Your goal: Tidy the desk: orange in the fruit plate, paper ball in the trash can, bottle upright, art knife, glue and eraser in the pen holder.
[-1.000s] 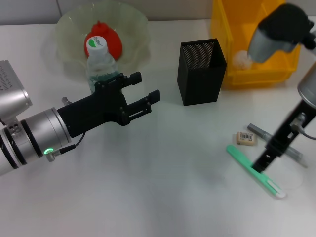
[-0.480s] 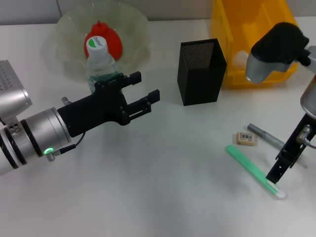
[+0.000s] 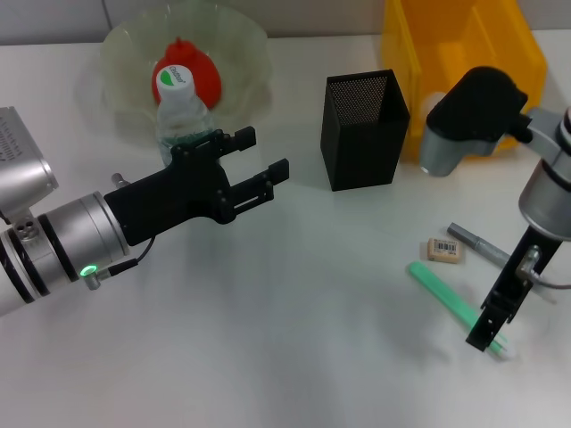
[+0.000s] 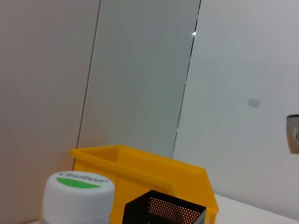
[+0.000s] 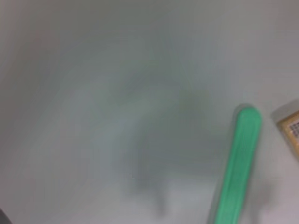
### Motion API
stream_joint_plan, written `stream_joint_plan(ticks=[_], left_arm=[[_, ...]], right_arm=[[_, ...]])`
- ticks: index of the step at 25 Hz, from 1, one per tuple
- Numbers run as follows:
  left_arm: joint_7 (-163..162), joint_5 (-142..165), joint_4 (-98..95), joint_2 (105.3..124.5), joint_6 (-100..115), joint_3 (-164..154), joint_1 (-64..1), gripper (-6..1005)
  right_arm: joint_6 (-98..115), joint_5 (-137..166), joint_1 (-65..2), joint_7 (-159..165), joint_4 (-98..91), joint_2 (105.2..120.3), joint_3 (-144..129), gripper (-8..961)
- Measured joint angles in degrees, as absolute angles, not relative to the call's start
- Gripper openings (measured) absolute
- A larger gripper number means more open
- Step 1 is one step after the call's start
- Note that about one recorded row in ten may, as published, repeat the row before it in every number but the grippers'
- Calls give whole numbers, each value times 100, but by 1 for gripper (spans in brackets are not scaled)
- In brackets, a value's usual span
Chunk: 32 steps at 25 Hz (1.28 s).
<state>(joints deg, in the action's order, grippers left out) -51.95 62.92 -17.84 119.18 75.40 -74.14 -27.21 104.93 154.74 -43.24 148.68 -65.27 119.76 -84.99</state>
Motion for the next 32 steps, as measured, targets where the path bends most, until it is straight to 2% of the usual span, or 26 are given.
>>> stream_joint_plan(ticks=[16,22,32], left_arm=[[-5194,6293,-1784,11916,7541,-7418,-2725,696],[-5194,6293,-1784,11910,7541,-7418,-2718,696],[-5194,6293,-1784,11909,7541,-7418,-2696,697]], right_arm=[[10312,15424,-4351,15072,-6259,11979,-8701,762],[10262,15358,-4433,15089,-6043,11979,-8701,598],[10231,15336,-4484,15105,-5883,11980,-8711,465]])
